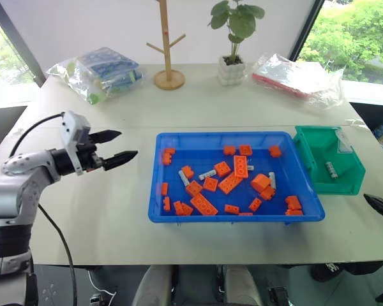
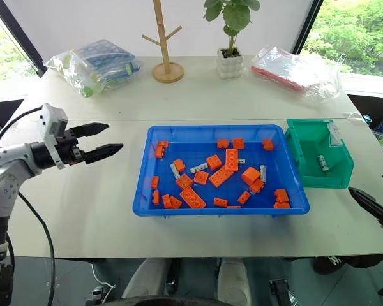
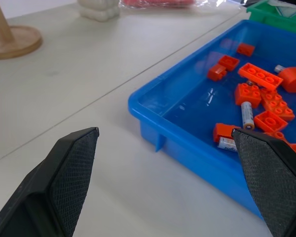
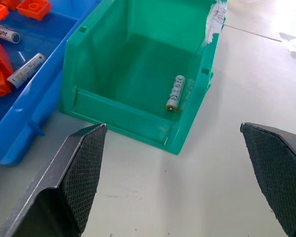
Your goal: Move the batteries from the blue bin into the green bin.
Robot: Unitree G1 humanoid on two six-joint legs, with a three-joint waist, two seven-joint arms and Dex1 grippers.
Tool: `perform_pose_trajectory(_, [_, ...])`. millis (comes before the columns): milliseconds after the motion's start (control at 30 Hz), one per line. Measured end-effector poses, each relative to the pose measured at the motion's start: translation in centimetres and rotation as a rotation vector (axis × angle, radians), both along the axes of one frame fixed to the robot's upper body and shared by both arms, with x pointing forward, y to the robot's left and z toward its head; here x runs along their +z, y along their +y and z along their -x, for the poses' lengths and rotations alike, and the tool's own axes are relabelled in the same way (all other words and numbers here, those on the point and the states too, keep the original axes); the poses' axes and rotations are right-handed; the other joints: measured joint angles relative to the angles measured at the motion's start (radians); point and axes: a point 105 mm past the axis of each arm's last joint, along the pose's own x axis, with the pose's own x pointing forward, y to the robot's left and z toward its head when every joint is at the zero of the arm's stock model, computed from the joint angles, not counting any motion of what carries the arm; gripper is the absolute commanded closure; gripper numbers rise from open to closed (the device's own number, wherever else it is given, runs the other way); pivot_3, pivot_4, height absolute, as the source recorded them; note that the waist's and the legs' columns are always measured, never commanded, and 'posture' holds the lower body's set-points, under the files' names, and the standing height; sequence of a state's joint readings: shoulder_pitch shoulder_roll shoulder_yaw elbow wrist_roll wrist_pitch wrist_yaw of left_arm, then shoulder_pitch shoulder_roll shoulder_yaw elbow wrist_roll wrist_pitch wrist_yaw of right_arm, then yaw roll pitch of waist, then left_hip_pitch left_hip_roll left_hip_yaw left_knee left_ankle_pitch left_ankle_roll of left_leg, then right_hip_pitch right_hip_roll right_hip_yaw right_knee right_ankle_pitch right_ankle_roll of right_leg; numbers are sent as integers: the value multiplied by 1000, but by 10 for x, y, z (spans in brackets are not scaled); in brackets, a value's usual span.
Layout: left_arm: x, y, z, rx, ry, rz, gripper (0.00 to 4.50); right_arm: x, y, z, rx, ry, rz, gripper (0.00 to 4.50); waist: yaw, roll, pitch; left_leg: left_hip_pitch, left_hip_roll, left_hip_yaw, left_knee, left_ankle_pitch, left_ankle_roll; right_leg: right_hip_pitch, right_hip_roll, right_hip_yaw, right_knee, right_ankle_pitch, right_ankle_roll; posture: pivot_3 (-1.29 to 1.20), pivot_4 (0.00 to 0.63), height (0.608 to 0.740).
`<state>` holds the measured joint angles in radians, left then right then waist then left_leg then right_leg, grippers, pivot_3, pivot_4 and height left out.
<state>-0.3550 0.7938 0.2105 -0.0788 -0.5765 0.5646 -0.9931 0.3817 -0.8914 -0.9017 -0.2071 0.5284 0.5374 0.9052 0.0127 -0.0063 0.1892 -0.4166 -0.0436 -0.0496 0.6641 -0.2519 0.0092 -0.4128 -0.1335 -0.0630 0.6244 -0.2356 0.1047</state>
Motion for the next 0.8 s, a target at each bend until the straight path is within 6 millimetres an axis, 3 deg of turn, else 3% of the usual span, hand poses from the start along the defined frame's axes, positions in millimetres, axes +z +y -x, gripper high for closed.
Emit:
perform_pose_trajectory(67, [3, -4, 1, -23, -1, 2, 0, 9, 9, -10, 47, -9, 8, 45, -1, 0, 0, 1, 0, 0, 0, 0, 0, 0, 0, 0, 0, 0, 0, 0, 150, 692])
perform_pose_trajectory(167, [11, -16, 6, -107, -3, -4, 0, 35, 42, -38, 187, -52, 26, 45, -3, 0, 1, 1, 2, 1, 1, 0, 0, 0, 1, 0, 1, 1, -1, 0, 150, 692])
perform_pose_trajectory(267, [18, -26, 14, -201, -6, -28, 0, 55, 93, -63, 362, -84, 10, 45, -1, 0, 1, 1, 3, 1, 0, 0, 0, -1, 1, -1, 1, 2, -3, 0, 150, 692])
perform_pose_trajectory(333, [19, -28, 17, -230, 1, -49, 0, 56, 123, -73, 452, -69, -9, 45, 0, 0, 1, -3, 3, 1, 0, 0, 0, -5, 1, -2, 1, 2, -3, 0, 150, 692])
perform_pose_trajectory(500, [21, -35, 30, -329, 37, -83, 0, 31, 209, -92, 686, 64, -42, 45, -1, -2, 3, -13, 1, 2, 1, 2, -1, -15, 1, -1, 3, 4, 0, 0, 150, 692])
perform_pose_trajectory(667, [24, -35, 36, -359, 37, -113, 0, 7, 266, -108, 743, 184, -95, 45, -1, -3, 4, -14, 0, 3, 1, 2, -1, -17, 1, -2, 4, 4, 1, 0, 150, 692])
perform_pose_trajectory(800, [24, -34, 36, -355, 37, -120, 0, -9, 302, -104, 791, 298, -148, 45, 0, -3, 4, -14, -1, 2, 2, 2, -2, -17, 2, -2, 6, 5, 1, 0, 150, 692])
